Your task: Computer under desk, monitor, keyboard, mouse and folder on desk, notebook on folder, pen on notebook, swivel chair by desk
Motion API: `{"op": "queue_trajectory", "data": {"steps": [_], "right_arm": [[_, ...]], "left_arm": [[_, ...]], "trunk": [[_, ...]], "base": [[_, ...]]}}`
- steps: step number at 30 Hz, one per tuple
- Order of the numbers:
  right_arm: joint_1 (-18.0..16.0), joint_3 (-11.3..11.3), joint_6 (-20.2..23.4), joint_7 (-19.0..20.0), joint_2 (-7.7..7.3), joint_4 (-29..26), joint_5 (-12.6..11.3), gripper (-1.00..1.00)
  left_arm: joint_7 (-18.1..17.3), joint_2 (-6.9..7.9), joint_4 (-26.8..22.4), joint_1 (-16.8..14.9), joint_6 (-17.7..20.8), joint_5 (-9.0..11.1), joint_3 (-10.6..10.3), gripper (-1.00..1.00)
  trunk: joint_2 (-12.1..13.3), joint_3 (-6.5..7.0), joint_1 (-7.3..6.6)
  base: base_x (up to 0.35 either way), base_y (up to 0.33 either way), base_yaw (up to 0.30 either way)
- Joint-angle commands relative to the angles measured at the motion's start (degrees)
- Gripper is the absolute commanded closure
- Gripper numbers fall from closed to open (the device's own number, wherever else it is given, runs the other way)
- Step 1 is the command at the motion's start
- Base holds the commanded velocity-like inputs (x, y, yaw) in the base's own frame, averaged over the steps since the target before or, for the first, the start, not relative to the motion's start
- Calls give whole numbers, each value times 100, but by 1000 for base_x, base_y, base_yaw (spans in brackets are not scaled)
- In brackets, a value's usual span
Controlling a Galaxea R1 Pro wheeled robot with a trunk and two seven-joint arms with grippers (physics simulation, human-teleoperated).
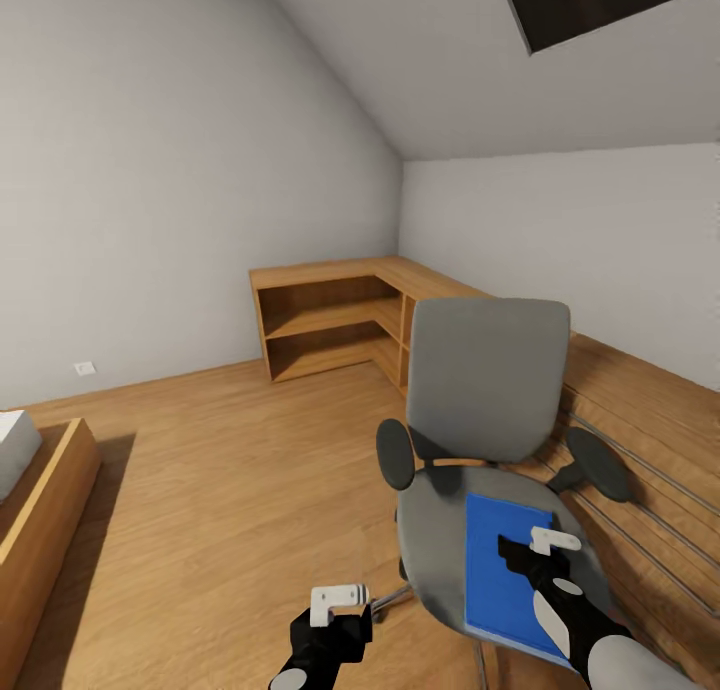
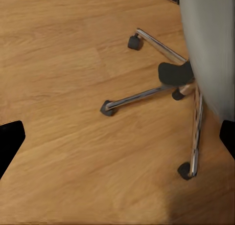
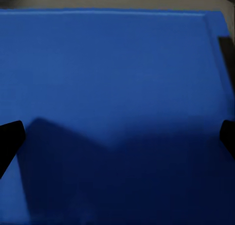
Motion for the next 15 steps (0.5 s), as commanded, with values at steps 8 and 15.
{"op": "queue_trajectory", "data": {"steps": [8, 15], "right_arm": [[0, 7, -25, -6, -1, 291, -62, -100], [0, 7, -25, -6, -1, 292, -60, -100]], "left_arm": [[13, 3, -8, -7, -60, 53, -17, -100], [16, 3, -9, -10, -54, 53, -17, -100]], "trunk": [[-3, -6, -3], [-3, -6, -3]], "base": [[-77, 0, 0], [-18, 0, 0]]}}
